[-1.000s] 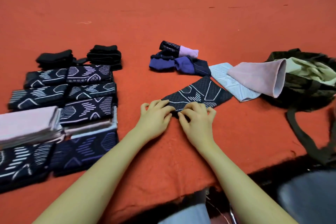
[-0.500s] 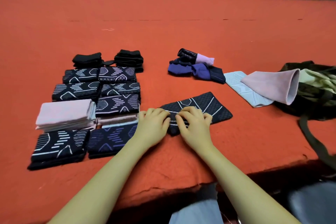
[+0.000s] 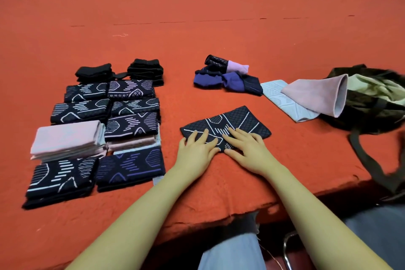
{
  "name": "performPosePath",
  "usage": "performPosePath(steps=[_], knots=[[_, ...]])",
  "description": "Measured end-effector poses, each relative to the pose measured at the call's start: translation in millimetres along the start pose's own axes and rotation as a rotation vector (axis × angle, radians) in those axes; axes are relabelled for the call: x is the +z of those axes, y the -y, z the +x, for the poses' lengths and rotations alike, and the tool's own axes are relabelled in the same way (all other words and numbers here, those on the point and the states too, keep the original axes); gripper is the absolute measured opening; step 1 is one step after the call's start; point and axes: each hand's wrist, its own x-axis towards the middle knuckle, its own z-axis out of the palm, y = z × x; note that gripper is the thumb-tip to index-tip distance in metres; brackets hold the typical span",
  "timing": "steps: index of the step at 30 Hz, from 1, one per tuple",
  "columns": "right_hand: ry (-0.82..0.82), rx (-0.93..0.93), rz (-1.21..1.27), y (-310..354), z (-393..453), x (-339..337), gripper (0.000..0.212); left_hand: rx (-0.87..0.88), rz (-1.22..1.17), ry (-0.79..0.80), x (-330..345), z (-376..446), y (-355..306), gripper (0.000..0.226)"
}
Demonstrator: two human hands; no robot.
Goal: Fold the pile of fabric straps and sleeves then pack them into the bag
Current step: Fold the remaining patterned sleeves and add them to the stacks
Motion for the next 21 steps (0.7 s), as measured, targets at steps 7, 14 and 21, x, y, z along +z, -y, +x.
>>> performPosePath(steps=[7,14,21], knots=[[-0.128,-0.094,-0.051,7.4,-3.6,0.2,0.046,0.258,0.143,-0.134,-23.8,1.8,27.3,0.041],[-0.45,-0.194,-0.064,31.8,-5.3,5.2,0.028,0.344,0.272,-0.33,-17.4,-9.4,47.1,0.043],[-0.464,0.172,-0.03,21.1,-8.4,4.1,0.034,0.127,0.084,-0.184,-8.1,-14.3,22.8,0.063]])
